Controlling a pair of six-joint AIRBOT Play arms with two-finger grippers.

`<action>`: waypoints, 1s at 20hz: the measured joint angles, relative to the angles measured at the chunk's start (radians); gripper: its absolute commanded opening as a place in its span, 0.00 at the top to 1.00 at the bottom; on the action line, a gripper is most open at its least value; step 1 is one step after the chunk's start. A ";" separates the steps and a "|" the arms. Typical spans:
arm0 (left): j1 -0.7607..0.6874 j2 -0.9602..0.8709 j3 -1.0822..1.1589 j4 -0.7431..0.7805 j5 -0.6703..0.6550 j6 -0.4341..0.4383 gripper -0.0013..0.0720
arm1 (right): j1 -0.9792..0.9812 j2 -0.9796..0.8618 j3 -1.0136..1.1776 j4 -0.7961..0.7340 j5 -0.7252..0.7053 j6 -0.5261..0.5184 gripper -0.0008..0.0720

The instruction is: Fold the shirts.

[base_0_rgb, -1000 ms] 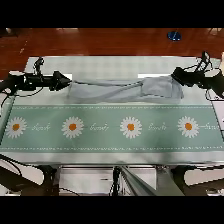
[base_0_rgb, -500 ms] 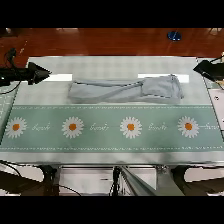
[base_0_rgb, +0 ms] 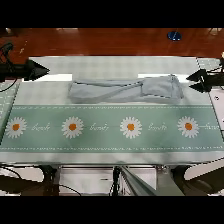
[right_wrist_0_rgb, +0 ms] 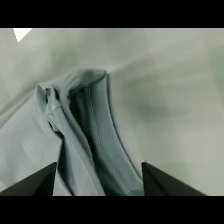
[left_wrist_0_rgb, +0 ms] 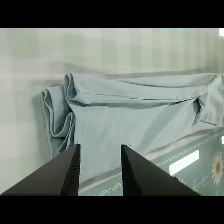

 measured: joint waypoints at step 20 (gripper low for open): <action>-0.091 0.004 0.000 -0.001 -0.076 -0.056 0.95 | 0.224 0.018 0.006 0.095 0.032 -0.033 0.96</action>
